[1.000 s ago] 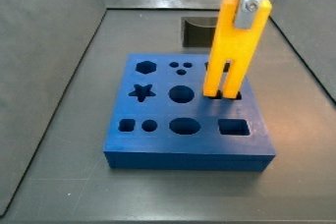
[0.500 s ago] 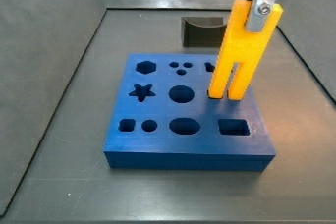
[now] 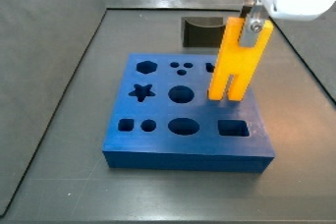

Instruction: Insert the double-square object.

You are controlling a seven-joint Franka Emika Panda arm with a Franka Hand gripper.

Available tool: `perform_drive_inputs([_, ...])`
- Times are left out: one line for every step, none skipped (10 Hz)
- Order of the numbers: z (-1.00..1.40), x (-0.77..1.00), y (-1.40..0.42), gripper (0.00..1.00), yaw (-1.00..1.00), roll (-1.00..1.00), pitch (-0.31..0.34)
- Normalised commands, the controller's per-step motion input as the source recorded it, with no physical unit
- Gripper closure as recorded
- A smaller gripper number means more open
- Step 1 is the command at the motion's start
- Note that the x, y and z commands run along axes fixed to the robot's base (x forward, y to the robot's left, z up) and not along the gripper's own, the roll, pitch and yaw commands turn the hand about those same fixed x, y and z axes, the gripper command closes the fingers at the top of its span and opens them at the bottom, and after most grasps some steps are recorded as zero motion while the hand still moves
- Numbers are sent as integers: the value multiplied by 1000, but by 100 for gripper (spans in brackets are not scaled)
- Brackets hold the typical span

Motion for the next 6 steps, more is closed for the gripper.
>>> perform_drive_inputs([-600, -11, 0, 100, 89, -13, -67])
perform_drive_inputs([-674, -60, 0, 100, 14, 0, -49])
perform_drive_inputs([-651, -71, 0, 100, 6, 0, -51])
perform_drive_inputs([-551, -126, -17, 100, 0, 0, -74])
perform_drive_inputs([-414, -100, -9, 100, 0, 0, -59])
perform_drive_inputs([0, 0, 0, 100, 0, 0, 0])
